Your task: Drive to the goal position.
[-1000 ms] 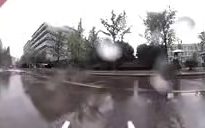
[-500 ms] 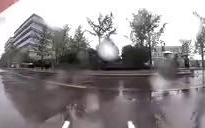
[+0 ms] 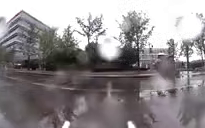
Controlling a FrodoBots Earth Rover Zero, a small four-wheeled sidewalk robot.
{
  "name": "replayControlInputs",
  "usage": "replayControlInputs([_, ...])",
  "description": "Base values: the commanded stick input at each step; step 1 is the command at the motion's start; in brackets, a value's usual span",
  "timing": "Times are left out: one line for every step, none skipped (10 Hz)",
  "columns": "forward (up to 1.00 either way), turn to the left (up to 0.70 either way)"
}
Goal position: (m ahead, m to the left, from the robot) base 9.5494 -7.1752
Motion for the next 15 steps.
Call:
replayControlInputs([0.7,-0.14])
replayControlInputs([0.7,-0.14])
replayControlInputs([0.7,-0.14])
replayControlInputs([0.7,-0.14])
replayControlInputs([0.7,-0.14])
replayControlInputs([0.7,-0.14])
replayControlInputs([0.7,-0.14])
replayControlInputs([0.7,-0.14])
replayControlInputs([0.7,-0.14])
replayControlInputs([0.7,-0.14])
replayControlInputs([0.7,-0.14])
replayControlInputs([0.7,-0.14])
replayControlInputs([0.7,-0.14])
replayControlInputs([0.7,-0.14])
replayControlInputs([0.7,-0.14])
